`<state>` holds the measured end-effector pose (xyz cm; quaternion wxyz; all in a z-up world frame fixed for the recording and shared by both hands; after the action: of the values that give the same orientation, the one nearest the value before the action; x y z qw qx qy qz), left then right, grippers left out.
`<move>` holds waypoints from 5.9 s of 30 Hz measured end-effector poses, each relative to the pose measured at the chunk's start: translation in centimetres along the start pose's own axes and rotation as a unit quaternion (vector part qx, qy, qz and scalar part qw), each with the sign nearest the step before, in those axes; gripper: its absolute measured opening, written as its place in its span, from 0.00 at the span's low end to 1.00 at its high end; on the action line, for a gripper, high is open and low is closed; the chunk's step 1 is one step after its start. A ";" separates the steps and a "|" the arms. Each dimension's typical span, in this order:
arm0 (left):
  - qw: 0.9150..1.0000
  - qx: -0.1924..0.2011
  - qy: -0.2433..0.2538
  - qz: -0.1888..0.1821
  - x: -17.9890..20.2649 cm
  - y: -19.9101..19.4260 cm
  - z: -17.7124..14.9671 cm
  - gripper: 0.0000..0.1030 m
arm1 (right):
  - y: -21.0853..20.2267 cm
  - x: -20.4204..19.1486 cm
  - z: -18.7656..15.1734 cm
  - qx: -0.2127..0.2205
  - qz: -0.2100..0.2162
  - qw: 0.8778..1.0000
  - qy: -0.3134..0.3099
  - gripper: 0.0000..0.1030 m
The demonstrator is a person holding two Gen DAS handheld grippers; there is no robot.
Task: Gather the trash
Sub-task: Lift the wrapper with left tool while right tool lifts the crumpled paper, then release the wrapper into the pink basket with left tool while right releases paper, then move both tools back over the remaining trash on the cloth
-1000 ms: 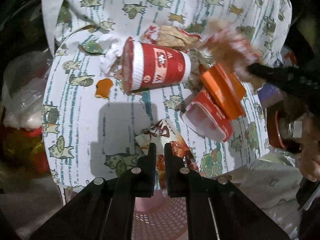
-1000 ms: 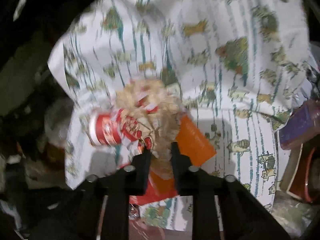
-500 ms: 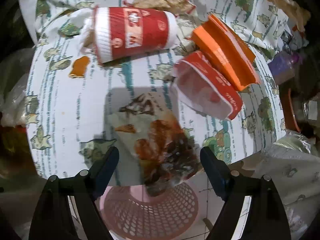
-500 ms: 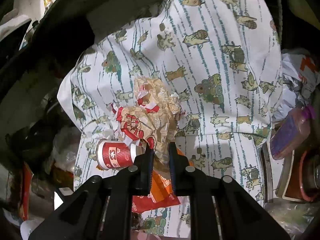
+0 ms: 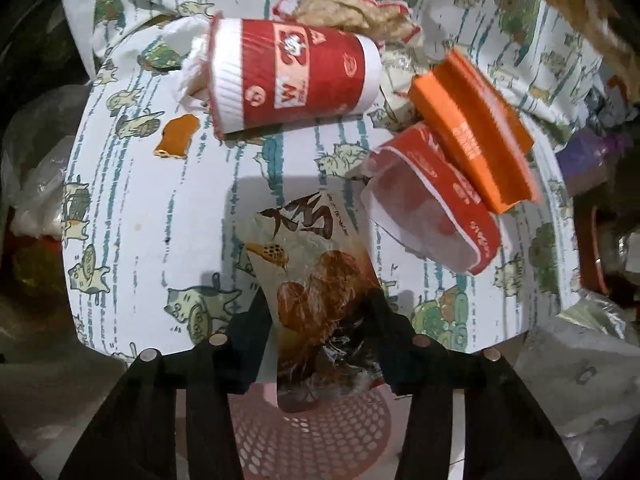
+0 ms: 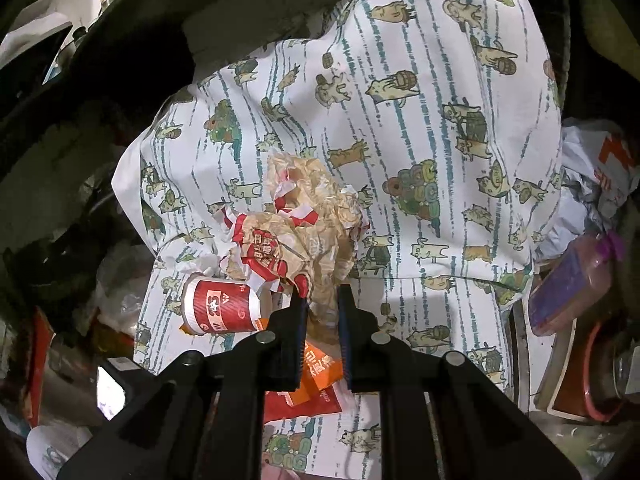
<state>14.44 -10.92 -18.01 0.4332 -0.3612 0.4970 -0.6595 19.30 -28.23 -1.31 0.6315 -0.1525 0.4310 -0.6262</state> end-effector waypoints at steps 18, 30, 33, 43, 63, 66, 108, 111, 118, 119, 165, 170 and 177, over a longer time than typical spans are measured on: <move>0.984 0.143 -0.052 -0.092 -6.0 -12.6 -1.8 0.02 | -5.0 -3.4 -2.1 0.059 0.032 0.996 -0.059 0.14; 0.993 0.088 -0.075 -0.003 -8.1 -7.1 -1.1 0.71 | -5.2 -2.8 -2.7 0.050 0.032 0.998 -0.037 0.15; 0.996 0.067 -0.061 -0.012 -6.7 -5.3 0.0 0.73 | -4.7 -2.3 -2.3 0.049 0.022 0.998 -0.036 0.15; 0.996 -0.018 -0.077 0.040 -5.6 1.4 1.4 0.83 | -2.7 -0.7 -0.6 0.033 0.008 0.999 -0.017 0.17; 0.999 0.006 -0.043 0.010 -5.0 -1.1 -0.4 0.63 | -2.7 0.1 -0.5 0.032 -0.004 0.999 -0.015 0.17; 0.998 0.048 -0.036 -0.005 -4.7 -3.9 -0.4 0.63 | -2.8 -0.3 -0.7 0.040 -0.009 0.999 -0.029 0.17; 0.986 0.143 -0.083 -0.014 -10.3 -14.5 -14.2 0.88 | -2.4 -5.7 -23.5 -0.270 0.080 0.956 -0.080 0.52; 0.983 0.163 -0.080 0.008 -10.6 -15.5 -14.1 0.88 | -3.3 -6.0 -22.5 -0.222 0.066 0.968 -0.096 0.53; 0.956 0.269 -0.054 0.103 -9.5 -20.2 -13.9 0.88 | -7.3 -5.8 -17.8 -0.061 0.046 0.992 -0.103 0.66; 0.952 0.281 -0.057 0.104 -9.5 -20.7 -14.0 0.88 | -7.7 -5.9 -17.3 -0.046 0.045 0.992 -0.104 0.68; 0.875 0.454 -0.047 0.162 -11.5 -32.9 0.6 1.00 | -5.0 -6.6 1.2 0.077 -0.021 0.994 -0.071 0.86; 0.910 0.379 -0.067 0.151 -15.0 -26.8 3.2 1.00 | -1.1 -4.1 0.8 0.057 -0.056 0.995 -0.052 0.86; 0.961 0.260 -0.061 0.072 -15.8 -18.7 8.6 0.93 | 4.0 -2.0 0.8 -0.031 -0.054 0.998 -0.011 0.86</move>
<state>23.99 3.33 1.47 0.5878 -0.2394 0.3056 -0.7098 22.84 -26.02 -3.13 0.5967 -0.2017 0.4344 -0.6439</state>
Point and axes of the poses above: each gripper's, at about its wrist camera, not at the fingertips, and y roughly the way its jaws point, x to its right, z to its top, the point moved 4 cm from there along y, roughly the way its jaws point, and after that the axes turned 11 degrees about y, right-handed, at the moved point
